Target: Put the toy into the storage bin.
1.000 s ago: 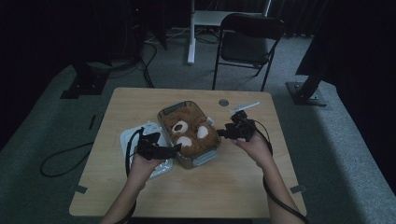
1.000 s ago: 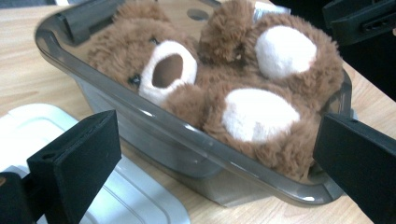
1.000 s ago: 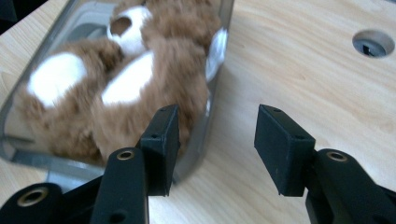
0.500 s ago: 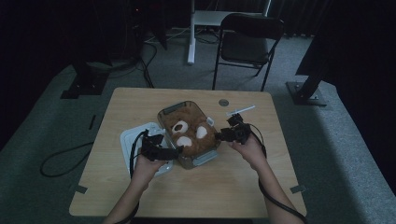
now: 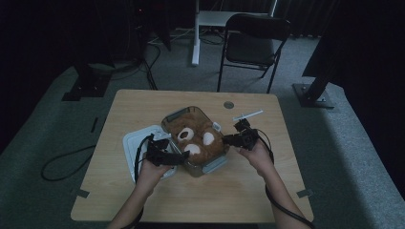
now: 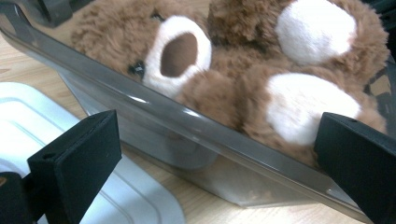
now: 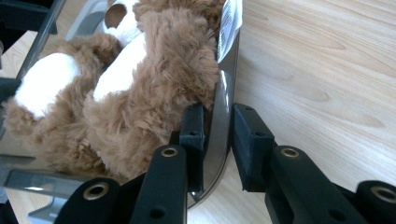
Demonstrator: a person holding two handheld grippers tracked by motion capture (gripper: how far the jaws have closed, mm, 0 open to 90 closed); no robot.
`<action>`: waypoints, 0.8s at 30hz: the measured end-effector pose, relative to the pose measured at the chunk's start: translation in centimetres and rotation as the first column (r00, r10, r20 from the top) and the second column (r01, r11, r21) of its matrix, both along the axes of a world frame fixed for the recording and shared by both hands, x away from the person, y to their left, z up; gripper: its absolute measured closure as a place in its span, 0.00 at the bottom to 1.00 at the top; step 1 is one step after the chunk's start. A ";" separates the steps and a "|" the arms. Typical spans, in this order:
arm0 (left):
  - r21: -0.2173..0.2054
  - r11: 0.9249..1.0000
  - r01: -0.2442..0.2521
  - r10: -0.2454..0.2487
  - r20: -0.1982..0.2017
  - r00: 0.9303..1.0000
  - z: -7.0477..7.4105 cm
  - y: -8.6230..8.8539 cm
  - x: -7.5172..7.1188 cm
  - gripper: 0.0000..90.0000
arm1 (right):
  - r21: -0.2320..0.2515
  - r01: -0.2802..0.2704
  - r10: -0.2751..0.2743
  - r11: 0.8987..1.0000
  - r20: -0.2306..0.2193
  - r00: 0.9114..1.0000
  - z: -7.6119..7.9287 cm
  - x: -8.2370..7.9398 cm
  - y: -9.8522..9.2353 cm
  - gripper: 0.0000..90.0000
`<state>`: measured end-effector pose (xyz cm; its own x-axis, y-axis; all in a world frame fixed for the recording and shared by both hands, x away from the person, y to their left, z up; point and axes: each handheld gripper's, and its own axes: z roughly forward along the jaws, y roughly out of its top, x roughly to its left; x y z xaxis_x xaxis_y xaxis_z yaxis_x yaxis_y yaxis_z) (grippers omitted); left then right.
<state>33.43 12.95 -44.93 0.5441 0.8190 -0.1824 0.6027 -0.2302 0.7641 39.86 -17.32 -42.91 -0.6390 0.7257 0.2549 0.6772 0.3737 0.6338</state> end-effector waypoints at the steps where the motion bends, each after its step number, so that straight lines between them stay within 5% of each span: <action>1: 0.003 1.000 0.009 -0.009 0.001 1.000 0.0 -0.1 -0.1 0.02 | 0.004 0.003 -0.003 1.000 0.004 1.000 0.0 -0.4 -0.3 0.83; 15: -0.008 0.993 0.115 -0.115 -0.014 0.993 -0.6 -2.3 -1.1 0.02 | 0.028 0.071 -0.073 0.997 0.076 0.994 -0.5 -7.5 -4.0 0.80; 20: 0.001 0.992 0.125 -0.125 -0.015 0.992 -0.6 -2.3 -1.3 0.02 | 0.034 0.054 -0.057 0.998 0.092 0.994 -0.4 -8.9 -4.3 0.78; 24: 0.004 0.992 0.129 -0.129 -0.011 0.992 -0.1 -2.3 -1.5 0.02 | 0.057 0.081 -0.089 0.995 0.136 0.987 0.7 -8.9 -5.1 0.60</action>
<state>31.97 10.66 -45.08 0.6435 0.7428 -0.1849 0.5757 -0.3104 0.7564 30.99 -22.37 -42.20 -0.6073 0.7672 0.2064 0.6096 0.2833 0.7404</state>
